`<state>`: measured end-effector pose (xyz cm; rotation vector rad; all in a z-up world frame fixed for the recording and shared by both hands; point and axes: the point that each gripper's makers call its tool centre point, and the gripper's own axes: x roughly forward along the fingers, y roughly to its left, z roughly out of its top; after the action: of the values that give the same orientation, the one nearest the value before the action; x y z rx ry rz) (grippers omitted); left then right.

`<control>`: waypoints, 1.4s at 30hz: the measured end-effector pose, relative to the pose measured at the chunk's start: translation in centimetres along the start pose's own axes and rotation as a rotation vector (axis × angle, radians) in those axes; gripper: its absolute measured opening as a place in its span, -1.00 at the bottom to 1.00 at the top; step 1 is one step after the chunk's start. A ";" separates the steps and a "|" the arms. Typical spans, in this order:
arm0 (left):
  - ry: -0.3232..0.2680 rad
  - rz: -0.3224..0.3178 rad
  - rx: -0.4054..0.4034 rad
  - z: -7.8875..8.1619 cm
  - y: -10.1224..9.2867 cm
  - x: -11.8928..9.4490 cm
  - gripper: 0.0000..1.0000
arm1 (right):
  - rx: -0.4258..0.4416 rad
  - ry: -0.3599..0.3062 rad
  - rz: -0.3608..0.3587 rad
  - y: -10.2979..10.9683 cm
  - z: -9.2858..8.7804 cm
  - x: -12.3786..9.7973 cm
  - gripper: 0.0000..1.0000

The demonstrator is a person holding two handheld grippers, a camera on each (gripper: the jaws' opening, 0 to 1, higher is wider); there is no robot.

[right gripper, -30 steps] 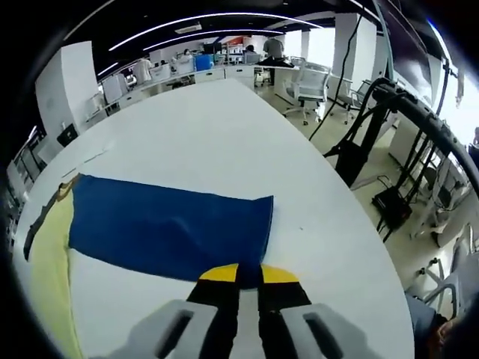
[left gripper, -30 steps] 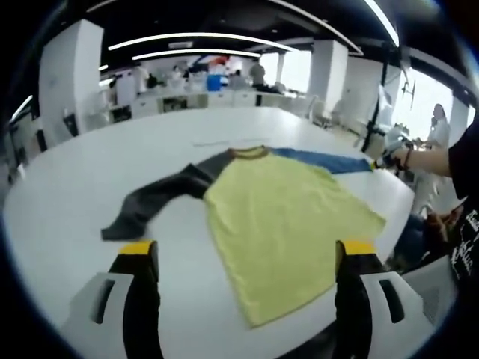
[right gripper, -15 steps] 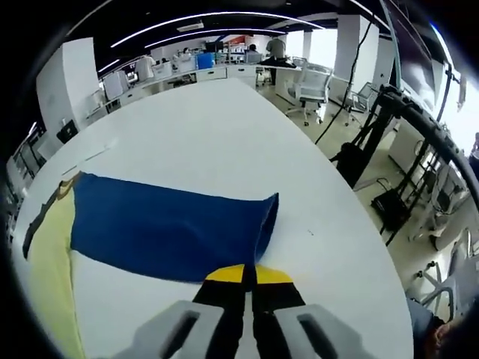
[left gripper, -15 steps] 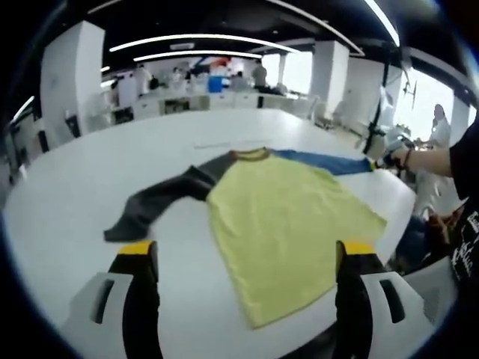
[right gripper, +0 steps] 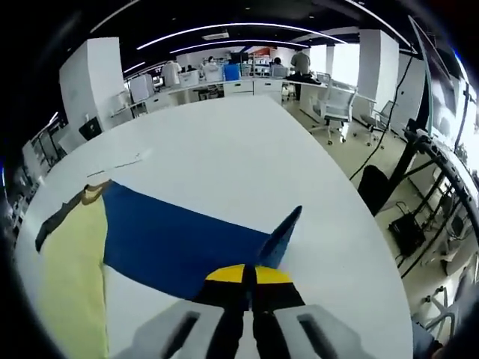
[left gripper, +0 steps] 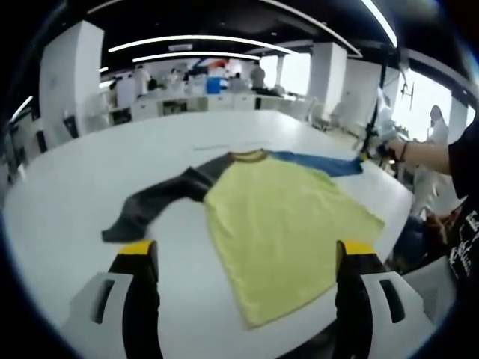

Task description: Fold the garment on the visible template until the final outline fits inside the template.

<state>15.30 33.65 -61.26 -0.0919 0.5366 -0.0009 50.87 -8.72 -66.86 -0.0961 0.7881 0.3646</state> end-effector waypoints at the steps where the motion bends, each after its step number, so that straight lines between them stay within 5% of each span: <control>1: 0.001 0.001 0.000 0.0 0.0 0.0 0.90 | -0.005 0.000 0.007 0.3 0.2 0.1 -1.00; 23: 0.021 -0.012 0.005 0.0 -0.2 0.0 0.91 | -0.145 -0.003 0.206 9.7 3.2 0.5 -1.00; 42: 0.029 -0.035 0.001 -0.4 -0.7 0.0 0.91 | -0.263 -0.030 0.287 17.2 4.7 1.4 -1.00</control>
<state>15.10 32.88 -61.48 -0.1003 0.5635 -0.0372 48.89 8.76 -63.66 -0.2240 0.7227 0.7397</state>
